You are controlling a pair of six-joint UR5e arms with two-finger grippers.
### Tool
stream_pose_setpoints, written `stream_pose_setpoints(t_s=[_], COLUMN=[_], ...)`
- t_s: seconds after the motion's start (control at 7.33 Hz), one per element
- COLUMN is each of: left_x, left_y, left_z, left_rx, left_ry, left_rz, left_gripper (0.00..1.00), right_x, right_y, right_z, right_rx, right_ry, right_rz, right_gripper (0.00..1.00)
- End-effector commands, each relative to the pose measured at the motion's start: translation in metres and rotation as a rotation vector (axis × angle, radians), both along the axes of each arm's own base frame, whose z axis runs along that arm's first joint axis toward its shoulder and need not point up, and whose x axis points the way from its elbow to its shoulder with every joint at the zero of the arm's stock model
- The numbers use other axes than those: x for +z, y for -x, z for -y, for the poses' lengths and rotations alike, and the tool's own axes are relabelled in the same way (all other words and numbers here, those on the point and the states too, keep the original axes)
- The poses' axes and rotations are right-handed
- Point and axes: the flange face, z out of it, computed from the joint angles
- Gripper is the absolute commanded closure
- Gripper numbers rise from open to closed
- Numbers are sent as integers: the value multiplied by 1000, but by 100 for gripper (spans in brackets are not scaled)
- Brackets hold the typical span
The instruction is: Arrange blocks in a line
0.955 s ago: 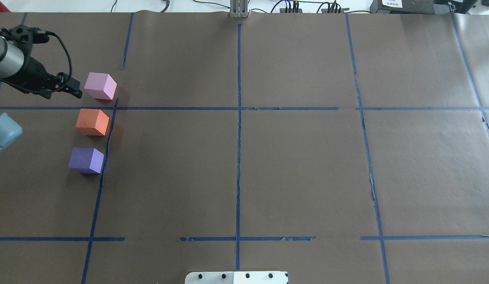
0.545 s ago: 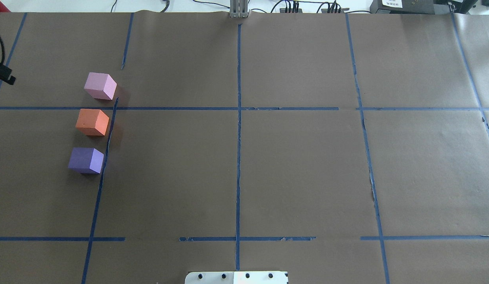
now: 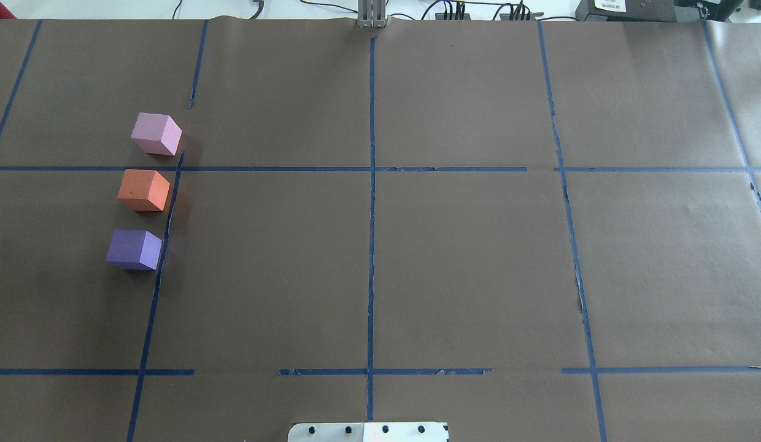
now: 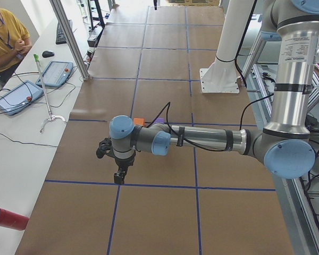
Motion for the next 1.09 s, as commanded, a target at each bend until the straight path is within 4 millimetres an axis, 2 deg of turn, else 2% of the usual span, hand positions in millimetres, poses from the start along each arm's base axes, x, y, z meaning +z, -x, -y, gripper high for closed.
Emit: stream_pose_setpoints(t_s=[0.0,0.14,0.95], left_x=[6,7,-3], left_y=[7,7,2], left_z=[-5,-6,-4], left_rx=[-27,-89,-76], left_ry=[29,80,54], left_rz=[-4,-11,-71], left_gripper=[0,0,0], right_x=[0,0,-1], right_y=[0,0,0], right_z=[0,0,0], right_rx=[0,0,0], right_ry=[0,0,-1], right_rz=[0,0,0], right_gripper=[0,0,0])
